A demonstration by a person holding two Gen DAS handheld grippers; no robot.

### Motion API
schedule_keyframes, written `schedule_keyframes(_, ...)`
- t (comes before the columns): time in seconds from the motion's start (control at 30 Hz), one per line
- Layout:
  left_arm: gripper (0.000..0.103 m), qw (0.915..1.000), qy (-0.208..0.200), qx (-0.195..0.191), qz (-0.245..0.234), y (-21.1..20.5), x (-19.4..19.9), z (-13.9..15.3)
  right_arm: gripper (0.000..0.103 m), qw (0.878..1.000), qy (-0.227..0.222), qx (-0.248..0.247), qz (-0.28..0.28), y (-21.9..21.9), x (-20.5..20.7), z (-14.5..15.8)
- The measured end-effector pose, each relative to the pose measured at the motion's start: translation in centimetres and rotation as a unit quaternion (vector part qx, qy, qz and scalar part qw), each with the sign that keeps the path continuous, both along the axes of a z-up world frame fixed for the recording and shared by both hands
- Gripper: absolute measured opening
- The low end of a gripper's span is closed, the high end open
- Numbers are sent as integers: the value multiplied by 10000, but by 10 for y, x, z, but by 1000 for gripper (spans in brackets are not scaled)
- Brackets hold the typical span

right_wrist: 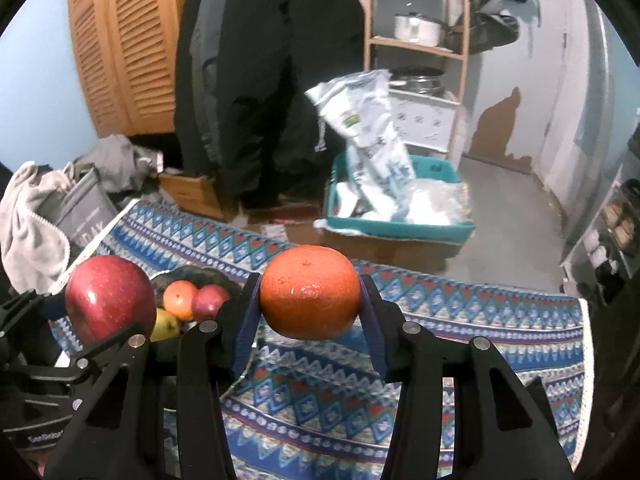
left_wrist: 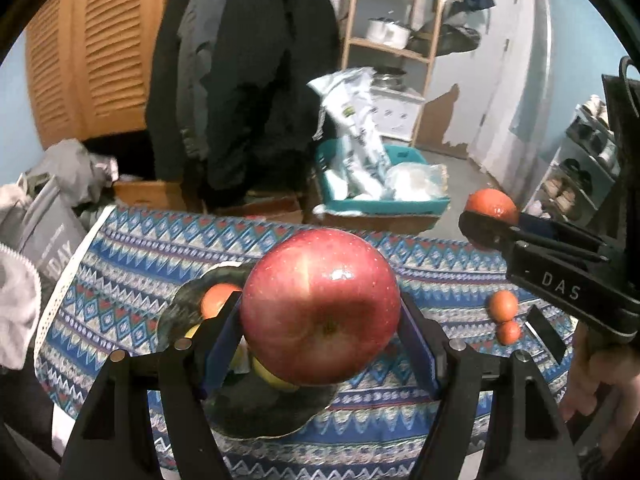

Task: Organize fruits
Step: 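Lower the red apple and orange into the bowl and open both tools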

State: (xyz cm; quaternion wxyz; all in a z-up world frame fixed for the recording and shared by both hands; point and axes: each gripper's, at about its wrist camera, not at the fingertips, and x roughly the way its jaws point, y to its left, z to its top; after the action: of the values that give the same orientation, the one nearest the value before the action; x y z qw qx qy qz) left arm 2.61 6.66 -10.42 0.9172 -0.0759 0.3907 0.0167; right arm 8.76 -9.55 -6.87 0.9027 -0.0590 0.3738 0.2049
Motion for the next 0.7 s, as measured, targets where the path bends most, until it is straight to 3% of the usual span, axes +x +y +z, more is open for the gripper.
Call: schedule_keyframes(0.7,75,9921,1033,-194,685,68,-4,-88,46,9937,878,-266,647,92,19,-77)
